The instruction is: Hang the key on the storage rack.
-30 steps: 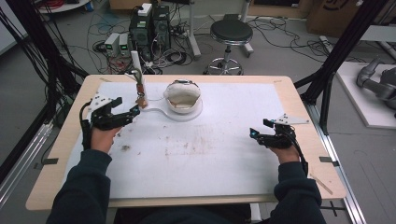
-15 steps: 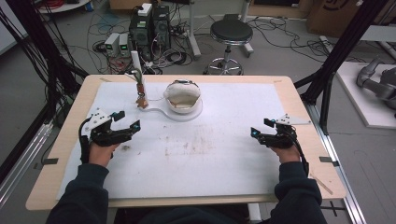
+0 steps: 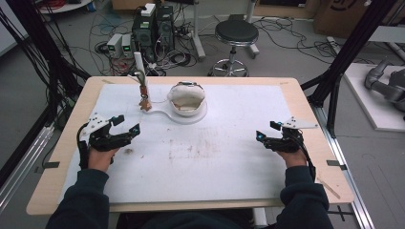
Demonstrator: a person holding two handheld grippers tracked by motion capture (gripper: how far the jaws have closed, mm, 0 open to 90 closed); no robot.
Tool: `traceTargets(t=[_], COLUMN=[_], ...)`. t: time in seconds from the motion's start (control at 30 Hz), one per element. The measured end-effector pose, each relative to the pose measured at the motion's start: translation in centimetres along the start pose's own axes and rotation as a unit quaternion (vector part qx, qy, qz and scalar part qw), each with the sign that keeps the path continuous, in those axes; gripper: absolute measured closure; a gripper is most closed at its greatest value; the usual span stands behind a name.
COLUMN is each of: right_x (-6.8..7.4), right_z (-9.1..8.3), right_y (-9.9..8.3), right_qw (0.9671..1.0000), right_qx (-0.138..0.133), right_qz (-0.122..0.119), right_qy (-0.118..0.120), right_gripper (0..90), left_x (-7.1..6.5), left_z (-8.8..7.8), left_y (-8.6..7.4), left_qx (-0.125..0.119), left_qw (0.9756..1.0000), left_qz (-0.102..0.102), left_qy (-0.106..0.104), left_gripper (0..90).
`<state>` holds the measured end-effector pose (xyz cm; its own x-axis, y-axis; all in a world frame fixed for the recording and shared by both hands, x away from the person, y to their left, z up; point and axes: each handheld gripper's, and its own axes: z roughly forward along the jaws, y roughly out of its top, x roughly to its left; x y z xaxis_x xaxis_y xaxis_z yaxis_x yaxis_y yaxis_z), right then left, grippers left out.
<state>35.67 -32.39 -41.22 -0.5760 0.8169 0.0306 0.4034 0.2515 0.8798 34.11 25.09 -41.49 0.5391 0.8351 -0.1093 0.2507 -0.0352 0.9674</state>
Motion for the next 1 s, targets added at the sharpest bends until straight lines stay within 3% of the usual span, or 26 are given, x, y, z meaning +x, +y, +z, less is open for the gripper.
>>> traceTargets(t=[1.0], right_x=[0.27], right_z=[-0.02], right_y=[0.04], right_qw=[1.0], right_qx=[0.004], right_qz=[-0.003], right_qy=[-0.008], right_gripper=[23.7], left_x=[0.23], left_z=[0.11], left_y=[-0.25], left_qx=[0.007], left_qw=[1.0], left_qz=[-0.004], left_qy=[-0.004], left_gripper=[22.7])
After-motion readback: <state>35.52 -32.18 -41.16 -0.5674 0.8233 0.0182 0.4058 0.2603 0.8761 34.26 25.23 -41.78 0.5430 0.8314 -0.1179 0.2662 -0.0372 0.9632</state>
